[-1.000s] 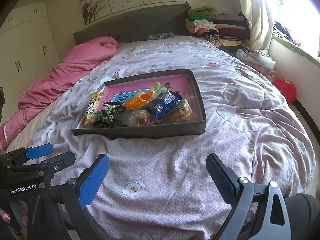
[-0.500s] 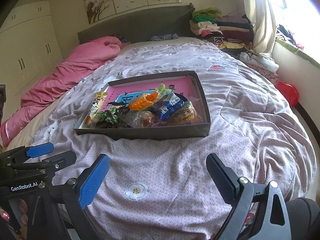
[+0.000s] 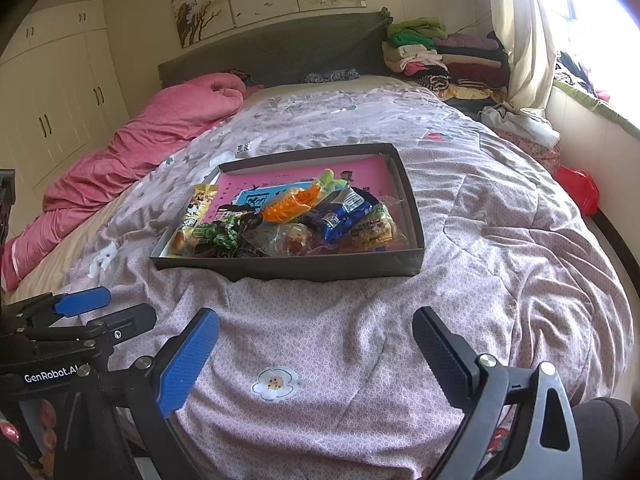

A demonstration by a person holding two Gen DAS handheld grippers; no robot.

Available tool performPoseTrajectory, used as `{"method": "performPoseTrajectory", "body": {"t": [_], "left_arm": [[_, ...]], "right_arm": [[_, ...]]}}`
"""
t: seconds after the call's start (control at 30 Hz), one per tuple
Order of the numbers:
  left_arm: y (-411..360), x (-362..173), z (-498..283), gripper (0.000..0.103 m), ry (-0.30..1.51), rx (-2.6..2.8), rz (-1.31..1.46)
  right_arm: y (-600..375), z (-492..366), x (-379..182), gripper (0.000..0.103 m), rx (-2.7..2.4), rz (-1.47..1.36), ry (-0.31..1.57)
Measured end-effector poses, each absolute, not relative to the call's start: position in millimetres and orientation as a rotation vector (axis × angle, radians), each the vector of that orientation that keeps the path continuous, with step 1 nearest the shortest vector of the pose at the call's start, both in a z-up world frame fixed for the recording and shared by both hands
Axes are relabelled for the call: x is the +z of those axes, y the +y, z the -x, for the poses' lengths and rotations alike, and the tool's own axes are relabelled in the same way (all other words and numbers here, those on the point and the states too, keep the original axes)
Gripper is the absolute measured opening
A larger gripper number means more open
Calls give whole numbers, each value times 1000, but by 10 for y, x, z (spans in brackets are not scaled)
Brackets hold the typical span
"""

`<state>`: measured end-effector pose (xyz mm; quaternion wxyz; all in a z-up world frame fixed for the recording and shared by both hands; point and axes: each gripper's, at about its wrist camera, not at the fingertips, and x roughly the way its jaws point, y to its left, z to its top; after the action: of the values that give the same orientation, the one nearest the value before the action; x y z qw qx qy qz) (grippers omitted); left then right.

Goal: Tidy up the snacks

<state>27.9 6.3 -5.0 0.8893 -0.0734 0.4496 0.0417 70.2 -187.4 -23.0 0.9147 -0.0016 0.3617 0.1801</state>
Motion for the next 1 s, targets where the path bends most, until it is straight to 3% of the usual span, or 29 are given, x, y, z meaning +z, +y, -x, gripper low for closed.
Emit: {"method": "performPoseTrajectory", "body": {"t": [1.0], "left_arm": [[38,-89,-305,80,947,85,155]], "right_arm": [[-1859,-697,-238,98,373,0,746]]}}
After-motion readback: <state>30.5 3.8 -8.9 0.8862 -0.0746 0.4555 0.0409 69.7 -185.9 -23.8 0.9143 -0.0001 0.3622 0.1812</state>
